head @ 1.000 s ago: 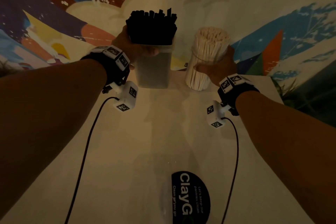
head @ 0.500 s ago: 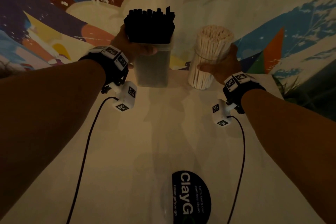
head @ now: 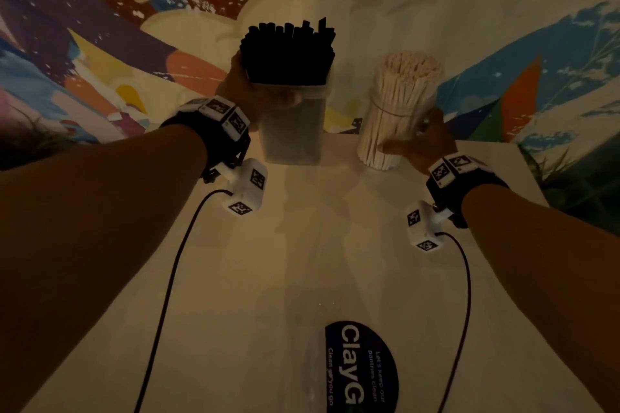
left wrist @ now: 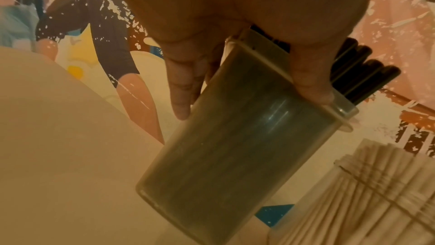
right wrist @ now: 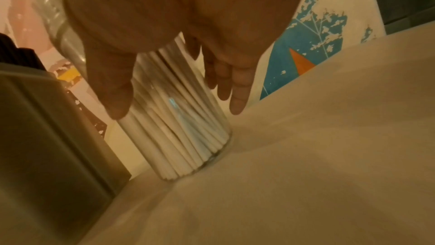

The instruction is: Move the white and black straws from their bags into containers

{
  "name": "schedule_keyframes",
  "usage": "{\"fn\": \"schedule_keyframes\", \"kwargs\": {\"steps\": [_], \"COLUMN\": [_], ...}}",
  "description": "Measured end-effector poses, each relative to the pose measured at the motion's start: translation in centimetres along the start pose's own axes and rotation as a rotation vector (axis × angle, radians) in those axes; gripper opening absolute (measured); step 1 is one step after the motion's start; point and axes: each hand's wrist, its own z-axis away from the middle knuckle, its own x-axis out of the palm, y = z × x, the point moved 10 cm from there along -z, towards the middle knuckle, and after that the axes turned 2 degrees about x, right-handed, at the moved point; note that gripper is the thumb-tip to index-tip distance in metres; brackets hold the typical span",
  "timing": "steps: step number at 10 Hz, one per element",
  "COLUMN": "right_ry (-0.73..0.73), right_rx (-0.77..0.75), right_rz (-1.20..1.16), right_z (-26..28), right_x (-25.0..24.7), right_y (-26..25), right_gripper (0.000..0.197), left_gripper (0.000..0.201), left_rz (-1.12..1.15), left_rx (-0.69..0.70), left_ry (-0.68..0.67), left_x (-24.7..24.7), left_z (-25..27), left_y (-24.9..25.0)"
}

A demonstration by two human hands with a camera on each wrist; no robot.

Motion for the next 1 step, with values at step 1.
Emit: {"fn": "schedule_keyframes", "kwargs": {"steps": [1], "right_ry": [0.02], "right_rx": [0.045], "right_rz": [0.062], "right_z": [0.76], "right_x": [-0.77], "right_y": [2.02], "right_gripper": [0.096], "left_gripper": [0.123], "left_rz": [0.0], "left_rx": [-0.025], "left_ry": [0.018], "left_x": [-0.76], "left_z": [0.43], "left_y": [-1.4]}}
